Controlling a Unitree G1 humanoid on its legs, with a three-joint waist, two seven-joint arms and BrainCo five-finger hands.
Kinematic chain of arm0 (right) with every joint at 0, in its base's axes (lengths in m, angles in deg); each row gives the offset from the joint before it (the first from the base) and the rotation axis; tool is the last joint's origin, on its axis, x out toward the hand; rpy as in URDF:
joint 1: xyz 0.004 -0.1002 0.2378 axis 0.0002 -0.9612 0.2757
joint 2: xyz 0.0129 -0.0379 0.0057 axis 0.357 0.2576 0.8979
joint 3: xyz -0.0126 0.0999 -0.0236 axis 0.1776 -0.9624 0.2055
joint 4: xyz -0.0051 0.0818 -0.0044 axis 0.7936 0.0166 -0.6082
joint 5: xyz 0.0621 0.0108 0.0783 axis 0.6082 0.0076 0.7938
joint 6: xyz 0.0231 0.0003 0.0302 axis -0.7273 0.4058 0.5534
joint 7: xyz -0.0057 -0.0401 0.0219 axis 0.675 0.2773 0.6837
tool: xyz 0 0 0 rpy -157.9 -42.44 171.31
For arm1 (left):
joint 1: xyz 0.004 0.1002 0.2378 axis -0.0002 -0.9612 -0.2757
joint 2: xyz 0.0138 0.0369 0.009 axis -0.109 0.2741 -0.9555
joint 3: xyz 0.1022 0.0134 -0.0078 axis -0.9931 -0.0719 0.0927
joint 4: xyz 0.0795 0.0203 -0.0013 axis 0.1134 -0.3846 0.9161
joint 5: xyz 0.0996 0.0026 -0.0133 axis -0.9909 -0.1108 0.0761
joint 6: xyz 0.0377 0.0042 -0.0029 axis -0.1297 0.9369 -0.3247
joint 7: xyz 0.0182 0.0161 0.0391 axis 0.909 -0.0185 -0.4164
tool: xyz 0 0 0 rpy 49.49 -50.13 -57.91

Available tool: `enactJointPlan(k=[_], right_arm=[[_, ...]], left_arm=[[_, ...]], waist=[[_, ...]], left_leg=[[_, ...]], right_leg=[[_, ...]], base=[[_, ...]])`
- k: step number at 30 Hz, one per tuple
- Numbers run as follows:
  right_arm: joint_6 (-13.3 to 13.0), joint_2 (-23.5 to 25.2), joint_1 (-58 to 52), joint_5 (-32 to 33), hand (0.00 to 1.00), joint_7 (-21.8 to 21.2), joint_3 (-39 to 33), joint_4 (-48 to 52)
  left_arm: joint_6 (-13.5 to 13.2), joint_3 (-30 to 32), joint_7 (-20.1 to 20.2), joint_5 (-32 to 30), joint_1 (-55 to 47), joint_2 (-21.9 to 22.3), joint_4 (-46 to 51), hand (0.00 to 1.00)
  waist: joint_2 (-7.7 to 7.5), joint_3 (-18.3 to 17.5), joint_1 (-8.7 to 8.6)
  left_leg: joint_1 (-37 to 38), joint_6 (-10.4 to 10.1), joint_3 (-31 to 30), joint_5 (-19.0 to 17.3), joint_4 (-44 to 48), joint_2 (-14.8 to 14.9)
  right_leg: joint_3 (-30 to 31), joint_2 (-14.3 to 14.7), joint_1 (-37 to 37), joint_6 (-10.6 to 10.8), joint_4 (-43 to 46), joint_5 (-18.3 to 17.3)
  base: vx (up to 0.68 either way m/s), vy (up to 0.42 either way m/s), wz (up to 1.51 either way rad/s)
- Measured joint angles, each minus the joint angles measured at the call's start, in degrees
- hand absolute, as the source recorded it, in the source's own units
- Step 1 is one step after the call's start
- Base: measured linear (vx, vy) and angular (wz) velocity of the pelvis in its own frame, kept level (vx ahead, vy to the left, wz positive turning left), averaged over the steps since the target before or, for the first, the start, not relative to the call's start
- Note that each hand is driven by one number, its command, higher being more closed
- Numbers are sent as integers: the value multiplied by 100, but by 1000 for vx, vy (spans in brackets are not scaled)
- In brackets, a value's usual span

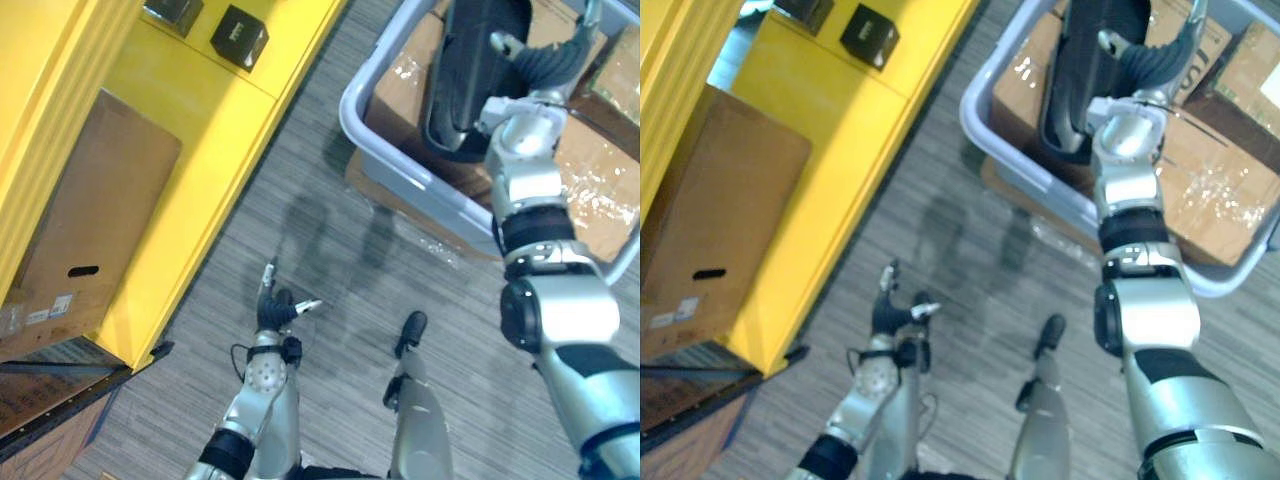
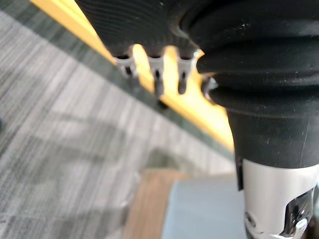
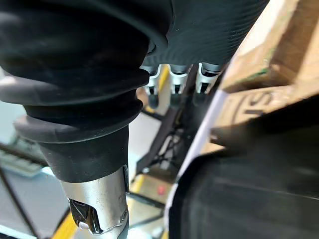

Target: Walk over and take plastic housings, then place them on the shelf

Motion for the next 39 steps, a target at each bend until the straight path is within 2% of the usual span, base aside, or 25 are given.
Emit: enactJointPlan(k=[5, 19, 24, 25, 29, 35, 39], right_arm=[[126, 4, 13, 110, 0, 2, -153, -489], [294, -67, 138, 318, 0, 9, -255, -1284], [306, -170, 310, 325, 0, -195, -259, -1607], [315, -192, 315, 325, 100, -274, -256, -1646], [385, -336, 440, 324, 100, -596, -212, -1884], [519, -824, 463, 264, 100, -959, -195, -2227], [654, -958, 462, -146, 100, -1110, -163, -2492]], left_arm=[[0, -6, -145, 0, 45, 1, 1, 0], [49, -75, -154, -12, 63, -11, 5, 0], [49, -166, -134, -11, 63, -9, 11, 0], [49, -171, -117, -11, 62, -11, 10, 0], [49, -170, 68, -11, 55, -20, 21, 0], [54, -175, 414, -7, 8, -27, 115, 0], [64, -176, 598, 2, -74, -29, 281, 0]], waist=[[-10, 4, -2], [-46, 9, -132], [-52, 6, -126], [-60, 1, -119], [-85, -12, -99], [-85, -13, -40], [-85, -13, 40]], left_leg=[[-18, 0, 4, 0, 0, 2], [-124, 0, -6, -1, 23, 7], [-122, 2, -8, -1, 29, 8], [-124, 2, -11, -1, 29, 7], [-135, 5, -26, 1, 32, 5], [-232, 6, -148, 3, 87, -1], [-235, 9, -159, 15, 82, -3]], right_leg=[[3, 0, -32, 0, 19, 0], [11, 0, -161, -6, 90, 5], [9, 1, -160, -53, 90, 42], [7, 1, -160, -57, 90, 45], [-12, 1, -159, -57, 90, 45], [-72, 34, -158, -57, 90, 43], [-109, 37, -159, -55, 89, 40]], base=[[0, 0, 0], [-2, 2, 0], [-6, 6, 0], [-30, 26, 1], [0, 0, 0], [-18, 18, 6], [-5, 3, 1]])
